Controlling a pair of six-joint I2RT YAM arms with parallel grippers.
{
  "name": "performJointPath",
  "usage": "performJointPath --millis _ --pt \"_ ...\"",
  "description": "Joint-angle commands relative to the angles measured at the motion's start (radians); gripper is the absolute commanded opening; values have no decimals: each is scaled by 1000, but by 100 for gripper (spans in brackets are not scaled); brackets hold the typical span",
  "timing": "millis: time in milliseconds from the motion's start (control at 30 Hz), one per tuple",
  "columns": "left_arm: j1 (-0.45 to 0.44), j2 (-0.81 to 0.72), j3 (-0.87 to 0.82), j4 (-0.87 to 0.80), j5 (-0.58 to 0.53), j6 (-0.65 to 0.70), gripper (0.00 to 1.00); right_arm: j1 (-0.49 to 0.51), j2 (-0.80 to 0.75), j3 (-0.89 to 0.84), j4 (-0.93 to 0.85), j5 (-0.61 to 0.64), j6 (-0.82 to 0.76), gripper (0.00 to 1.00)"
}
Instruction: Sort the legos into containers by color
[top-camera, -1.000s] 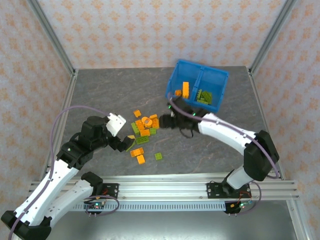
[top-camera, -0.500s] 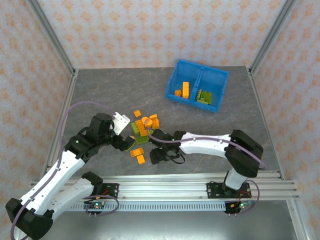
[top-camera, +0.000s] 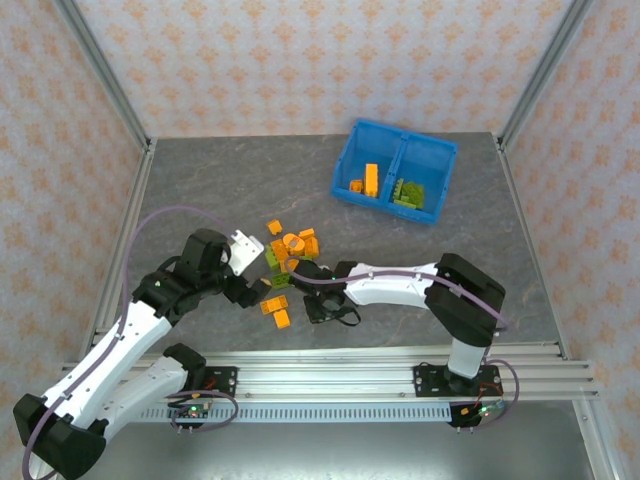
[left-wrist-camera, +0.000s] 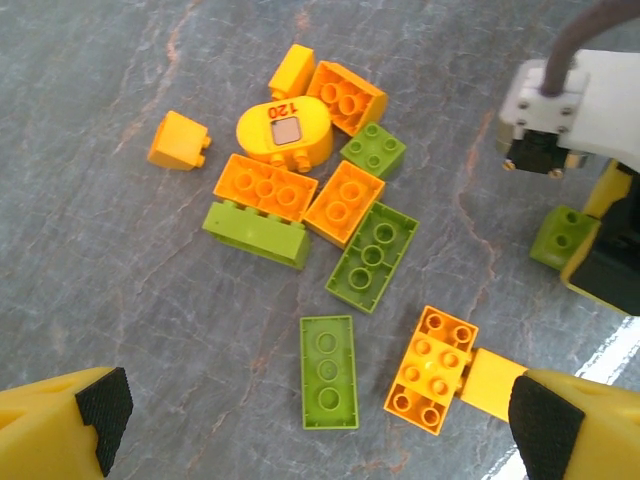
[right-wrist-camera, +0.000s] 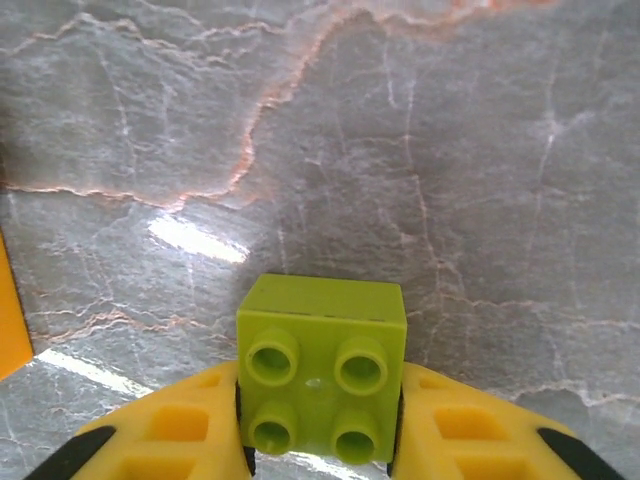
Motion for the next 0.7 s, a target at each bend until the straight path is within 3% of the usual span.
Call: performJointPath --millis 0,300,667 --pt "9 7 -6 -14 93 36 100 -11 -43 -3 55 57 23 28" --pt "9 -2 -4 -16 99 31 100 -229 -197 21 90 140 -31 23" --pt "8 -18 2 -21 53 24 100 -721 -173 259 95 248 -264 24"
